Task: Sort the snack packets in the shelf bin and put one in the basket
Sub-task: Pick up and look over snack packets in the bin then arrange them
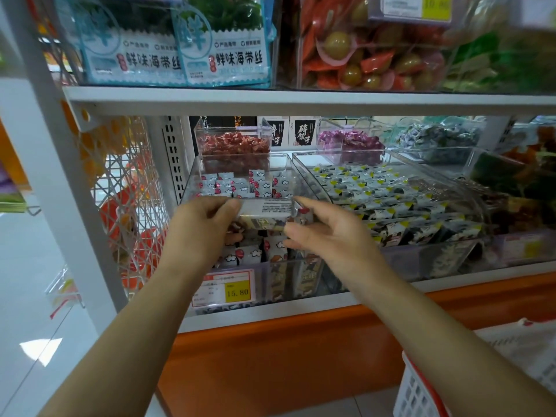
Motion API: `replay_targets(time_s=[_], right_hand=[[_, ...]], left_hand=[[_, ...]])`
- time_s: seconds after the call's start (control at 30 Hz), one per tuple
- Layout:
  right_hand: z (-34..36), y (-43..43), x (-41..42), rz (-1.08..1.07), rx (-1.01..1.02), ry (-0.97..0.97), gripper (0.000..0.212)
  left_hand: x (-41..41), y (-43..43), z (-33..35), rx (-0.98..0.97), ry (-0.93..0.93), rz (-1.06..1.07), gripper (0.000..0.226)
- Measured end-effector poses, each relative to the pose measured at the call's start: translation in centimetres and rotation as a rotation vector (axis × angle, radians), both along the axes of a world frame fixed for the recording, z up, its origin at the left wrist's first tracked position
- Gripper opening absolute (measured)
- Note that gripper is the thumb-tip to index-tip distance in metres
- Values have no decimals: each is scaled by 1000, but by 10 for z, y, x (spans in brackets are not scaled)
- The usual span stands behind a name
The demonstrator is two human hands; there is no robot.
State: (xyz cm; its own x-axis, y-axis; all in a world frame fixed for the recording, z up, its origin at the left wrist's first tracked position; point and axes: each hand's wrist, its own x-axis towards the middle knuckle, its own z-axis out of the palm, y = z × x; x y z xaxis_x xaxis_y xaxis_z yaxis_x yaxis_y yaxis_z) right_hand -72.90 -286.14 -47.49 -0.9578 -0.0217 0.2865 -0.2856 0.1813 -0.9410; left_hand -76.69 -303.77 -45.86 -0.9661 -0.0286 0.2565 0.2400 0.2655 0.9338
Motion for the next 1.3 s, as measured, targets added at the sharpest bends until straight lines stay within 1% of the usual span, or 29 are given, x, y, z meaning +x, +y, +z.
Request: replay_targets(time_s=[0.07,0.13,0.23,0.27,0.33,0.37,0.4,0.43,0.47,0.53,0.6,0.63,0.73,0.8,0.87,1.07,1.2,1.23,1.3], right_hand=[[-4,-11,1,-78,107,77,56],[-6,-17,-2,-134,153,135,51],[4,-19,-10,-157,74,165,46],[9,-19,-15,-177,34,170,43],[20,-16,-30,-245,-6,188,36],[24,-14,-39,-277,-8,197,29],[29,-13,-50,-301,3,197,23],[32,-12,-62,-315,22,185,20],[36,-12,-74,-319,42,165,20],[42,-14,-101,-318,101,138,20],[47,-18,-128,-328,196,164,20],[50,-20,-141,-340,255,182,21],[54,-28,-173,-372,351,223,25],[56,-32,-189,-385,417,259,26],[57,-35,-201,-377,542,286,28],[54,-45,-216,-253,796,244,24],[42,-52,-224,-248,878,278,35],[37,-53,-227,-253,889,277,36],[28,-56,-232,-265,894,266,30]], left_hand=[[0,6,-1,-47,18,12,29],[-2,13,-1,-70,12,9,32],[-10,15,2,-27,35,4,38],[-14,14,3,-78,78,7,38],[-24,11,2,-305,160,5,30],[-31,10,1,-433,171,5,26],[-39,9,-1,-544,154,5,22],[-47,8,-2,-625,120,-2,22],[-54,8,-3,-689,96,-24,23],[-66,11,-6,-832,105,-107,25],[-77,17,-9,-1007,137,-195,37],[-81,21,-9,-1077,123,-223,45],[-92,26,-11,-1215,66,-259,51],[-97,23,-14,-1235,41,-262,51],[-97,19,-17,-1231,40,-247,51],[-94,19,-19,-1209,63,-179,54],[-93,16,-21,-1258,81,-216,55],[-93,15,-21,-1279,90,-228,55],[-94,15,-21,-1239,69,-223,54]])
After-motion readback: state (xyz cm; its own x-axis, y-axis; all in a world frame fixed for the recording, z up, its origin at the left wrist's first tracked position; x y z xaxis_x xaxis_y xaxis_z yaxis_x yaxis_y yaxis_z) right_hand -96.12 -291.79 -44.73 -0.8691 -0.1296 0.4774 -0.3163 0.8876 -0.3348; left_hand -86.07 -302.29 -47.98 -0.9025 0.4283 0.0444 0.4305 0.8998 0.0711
